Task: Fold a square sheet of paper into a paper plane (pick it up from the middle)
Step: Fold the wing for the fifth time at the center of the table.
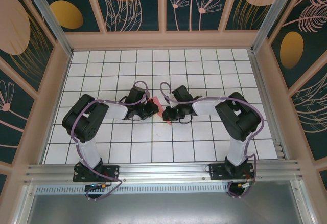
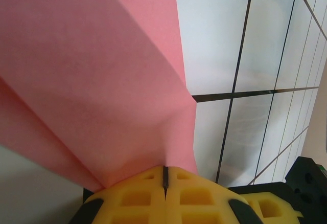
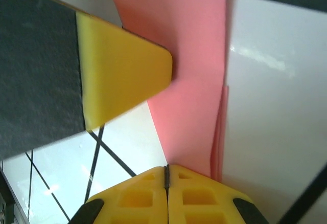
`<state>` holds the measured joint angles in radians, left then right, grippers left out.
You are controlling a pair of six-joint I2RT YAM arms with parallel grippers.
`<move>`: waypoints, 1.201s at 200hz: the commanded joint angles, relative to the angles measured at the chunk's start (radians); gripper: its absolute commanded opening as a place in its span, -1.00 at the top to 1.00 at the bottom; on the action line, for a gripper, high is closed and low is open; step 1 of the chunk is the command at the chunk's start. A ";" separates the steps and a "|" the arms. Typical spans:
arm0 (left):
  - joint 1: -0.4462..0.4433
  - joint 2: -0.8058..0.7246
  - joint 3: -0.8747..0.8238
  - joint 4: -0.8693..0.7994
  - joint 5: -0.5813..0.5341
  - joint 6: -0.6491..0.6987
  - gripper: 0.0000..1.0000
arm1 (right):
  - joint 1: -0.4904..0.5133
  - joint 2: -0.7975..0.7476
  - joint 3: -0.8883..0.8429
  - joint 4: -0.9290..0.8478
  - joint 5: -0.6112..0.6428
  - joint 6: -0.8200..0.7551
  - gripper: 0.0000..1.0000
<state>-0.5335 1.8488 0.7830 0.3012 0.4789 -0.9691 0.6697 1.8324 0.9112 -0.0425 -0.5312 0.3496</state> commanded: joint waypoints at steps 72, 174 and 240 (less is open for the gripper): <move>0.010 0.069 -0.002 -0.155 -0.197 0.046 0.98 | -0.029 -0.113 -0.214 -0.125 -0.023 -0.012 0.90; 0.010 0.056 0.027 -0.152 -0.167 0.058 0.98 | -0.026 -0.195 -0.072 0.029 -0.012 0.066 0.85; 0.011 0.050 0.045 -0.156 -0.140 0.075 0.96 | -0.012 -0.015 0.015 0.041 0.027 0.092 0.89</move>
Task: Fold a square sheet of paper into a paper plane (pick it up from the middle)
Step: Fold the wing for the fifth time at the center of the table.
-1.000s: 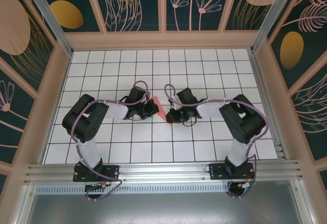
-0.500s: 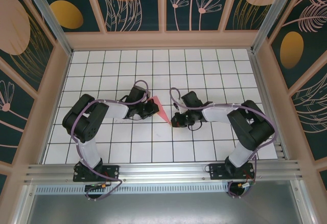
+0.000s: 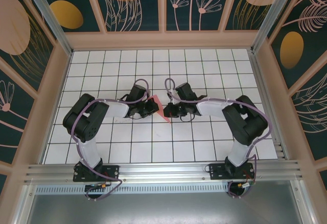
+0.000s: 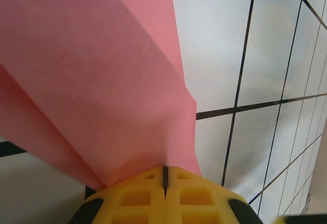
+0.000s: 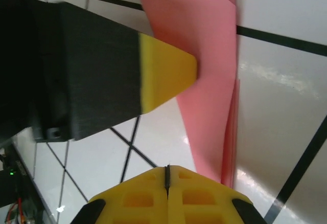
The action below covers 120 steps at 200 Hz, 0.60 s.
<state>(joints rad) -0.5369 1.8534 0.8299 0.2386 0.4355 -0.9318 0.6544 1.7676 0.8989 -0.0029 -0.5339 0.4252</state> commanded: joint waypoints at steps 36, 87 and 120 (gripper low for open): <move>0.014 0.005 0.008 -0.058 -0.055 0.074 0.90 | 0.004 0.091 0.009 -0.023 0.070 0.023 0.91; 0.006 -0.101 -0.075 0.131 0.052 0.046 0.80 | -0.001 0.107 -0.020 -0.036 0.103 0.042 0.93; -0.007 -0.093 -0.112 0.148 0.064 0.046 0.80 | -0.001 0.115 -0.020 -0.038 0.110 0.048 0.93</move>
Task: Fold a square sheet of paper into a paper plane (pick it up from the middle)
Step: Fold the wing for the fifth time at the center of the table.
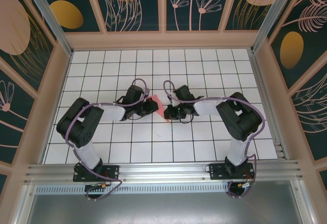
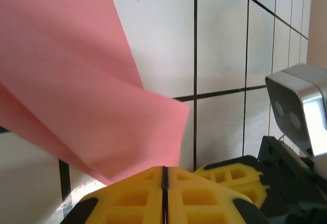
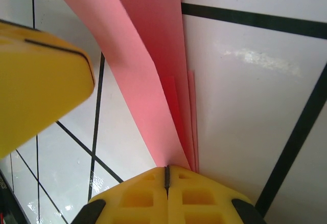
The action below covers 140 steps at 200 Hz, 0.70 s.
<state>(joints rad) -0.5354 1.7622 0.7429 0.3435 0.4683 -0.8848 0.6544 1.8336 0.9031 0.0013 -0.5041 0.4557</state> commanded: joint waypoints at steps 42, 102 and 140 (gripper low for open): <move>-0.028 0.039 0.003 0.038 0.028 0.009 0.78 | -0.001 0.064 -0.021 -0.052 0.087 0.018 0.93; -0.043 0.075 0.033 0.006 -0.006 0.016 0.75 | 0.002 0.082 -0.015 -0.064 0.090 0.020 0.94; -0.043 0.092 0.054 -0.025 -0.071 0.011 0.74 | 0.005 0.089 -0.024 -0.097 0.117 0.002 0.94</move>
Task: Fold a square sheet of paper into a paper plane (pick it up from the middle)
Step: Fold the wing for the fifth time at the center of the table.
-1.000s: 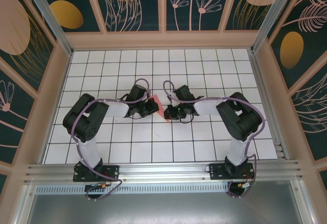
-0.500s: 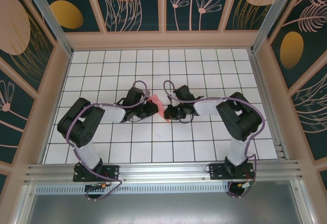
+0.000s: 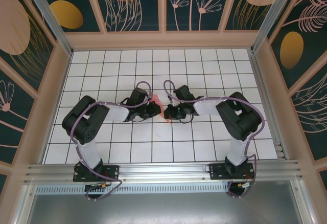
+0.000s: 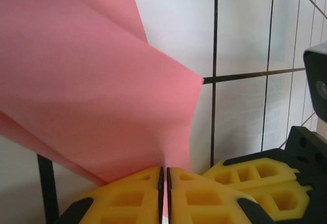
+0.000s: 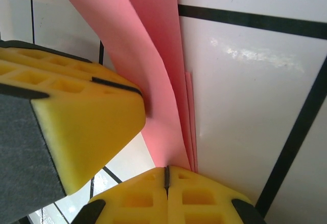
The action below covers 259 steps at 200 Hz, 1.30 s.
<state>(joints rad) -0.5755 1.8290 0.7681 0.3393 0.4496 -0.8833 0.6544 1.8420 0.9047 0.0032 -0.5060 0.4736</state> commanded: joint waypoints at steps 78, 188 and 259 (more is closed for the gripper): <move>-0.001 -0.038 0.040 -0.119 -0.234 0.020 0.68 | 0.005 0.103 -0.071 -0.150 0.183 -0.046 0.95; 0.026 -0.163 0.041 -0.016 -0.135 0.063 0.63 | 0.007 0.105 -0.086 -0.144 0.201 -0.043 0.96; -0.020 -0.062 0.060 -0.003 -0.098 0.060 0.62 | 0.009 0.121 -0.087 -0.143 0.199 -0.038 0.97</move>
<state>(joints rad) -0.5838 1.7042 0.8135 0.3363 0.3294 -0.8379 0.6544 1.8450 0.8890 0.0227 -0.4980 0.4511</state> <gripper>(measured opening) 0.194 0.062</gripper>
